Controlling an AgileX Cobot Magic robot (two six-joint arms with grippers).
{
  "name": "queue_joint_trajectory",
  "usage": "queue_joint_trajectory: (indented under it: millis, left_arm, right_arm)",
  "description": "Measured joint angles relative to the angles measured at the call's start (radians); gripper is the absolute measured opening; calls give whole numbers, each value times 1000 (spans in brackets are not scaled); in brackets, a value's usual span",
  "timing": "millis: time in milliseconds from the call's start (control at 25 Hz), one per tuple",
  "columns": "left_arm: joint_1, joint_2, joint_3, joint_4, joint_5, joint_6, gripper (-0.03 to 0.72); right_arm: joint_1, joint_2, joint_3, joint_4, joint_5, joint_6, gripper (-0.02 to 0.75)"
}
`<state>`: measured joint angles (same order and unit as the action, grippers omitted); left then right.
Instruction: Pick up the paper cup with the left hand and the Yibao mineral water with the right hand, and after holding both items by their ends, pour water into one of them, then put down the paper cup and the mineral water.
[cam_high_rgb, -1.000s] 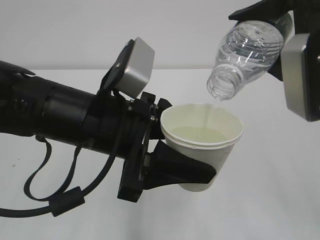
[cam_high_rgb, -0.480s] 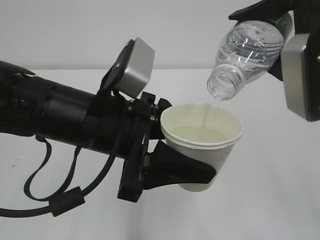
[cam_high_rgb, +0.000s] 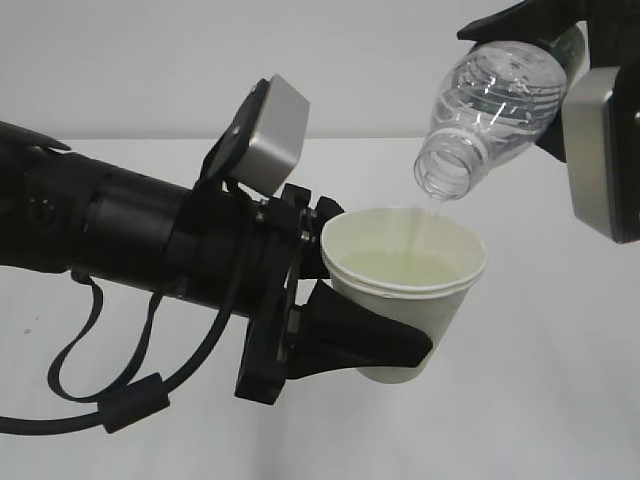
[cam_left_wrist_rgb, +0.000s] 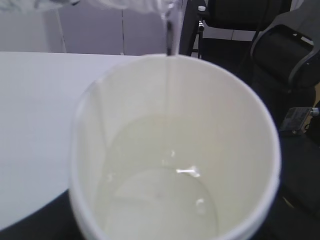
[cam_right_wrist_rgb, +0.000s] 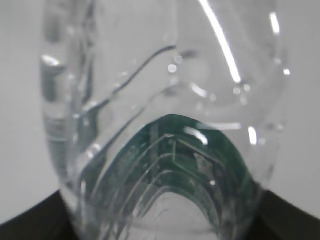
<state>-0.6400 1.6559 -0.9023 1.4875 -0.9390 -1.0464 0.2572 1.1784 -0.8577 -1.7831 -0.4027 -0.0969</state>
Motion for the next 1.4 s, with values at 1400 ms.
queue_joint_trajectory:
  millis: [1400]
  left_arm:
    - [0, 0, 0, -36, 0, 0, 446]
  right_arm:
    - [0, 0, -1, 7, -18, 55, 473]
